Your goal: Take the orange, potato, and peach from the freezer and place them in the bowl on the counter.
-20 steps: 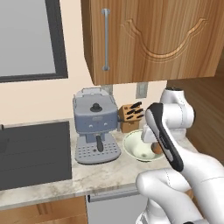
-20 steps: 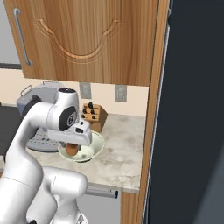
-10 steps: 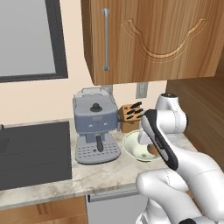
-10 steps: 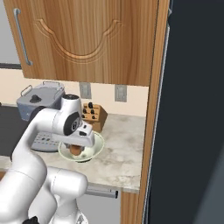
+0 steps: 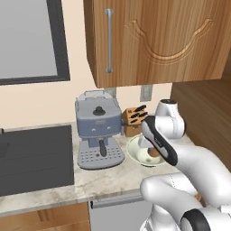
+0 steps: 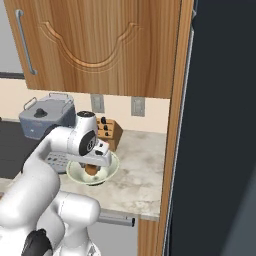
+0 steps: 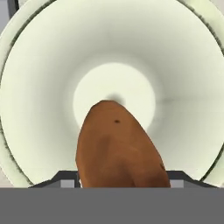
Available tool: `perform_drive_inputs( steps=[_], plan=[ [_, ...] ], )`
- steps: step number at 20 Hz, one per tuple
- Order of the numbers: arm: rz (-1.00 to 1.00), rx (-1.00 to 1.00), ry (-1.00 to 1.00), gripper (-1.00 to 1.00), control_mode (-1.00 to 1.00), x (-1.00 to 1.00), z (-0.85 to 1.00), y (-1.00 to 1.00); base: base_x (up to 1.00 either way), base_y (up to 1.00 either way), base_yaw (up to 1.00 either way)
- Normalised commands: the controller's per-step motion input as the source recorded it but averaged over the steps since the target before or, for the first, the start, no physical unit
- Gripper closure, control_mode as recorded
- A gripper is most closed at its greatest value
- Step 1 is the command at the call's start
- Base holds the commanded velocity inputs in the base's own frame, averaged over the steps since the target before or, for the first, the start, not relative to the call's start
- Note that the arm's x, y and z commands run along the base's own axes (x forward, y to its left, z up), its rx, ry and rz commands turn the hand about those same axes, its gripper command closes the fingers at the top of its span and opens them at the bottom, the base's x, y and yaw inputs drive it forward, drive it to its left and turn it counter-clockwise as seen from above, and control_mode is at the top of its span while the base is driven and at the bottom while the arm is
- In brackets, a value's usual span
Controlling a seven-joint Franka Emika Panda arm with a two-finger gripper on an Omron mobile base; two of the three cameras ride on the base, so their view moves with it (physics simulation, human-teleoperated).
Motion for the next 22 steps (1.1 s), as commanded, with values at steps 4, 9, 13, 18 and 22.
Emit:
perform_drive_inputs(
  steps=[4,9,13,18,22],
  plan=[
    [0.0,0.0,0.0,1.0,-1.0,0.14,-0.39,0.0,0.0,0.0,0.0],
    [0.0,0.0,0.0,1.0,-1.0,0.08,-0.34,0.0,0.0,0.0,0.0],
    [0.0,0.0,0.0,-1.0,-1.0,0.04,-0.16,0.0,0.0,0.0,0.0],
    [0.0,0.0,0.0,-1.0,-1.0,0.0,0.0,0.0,0.0,0.0,0.0],
    [0.0,0.0,-0.02,-1.0,-1.0,0.0,0.04,0.0,0.0,0.0,0.0]
  ],
)
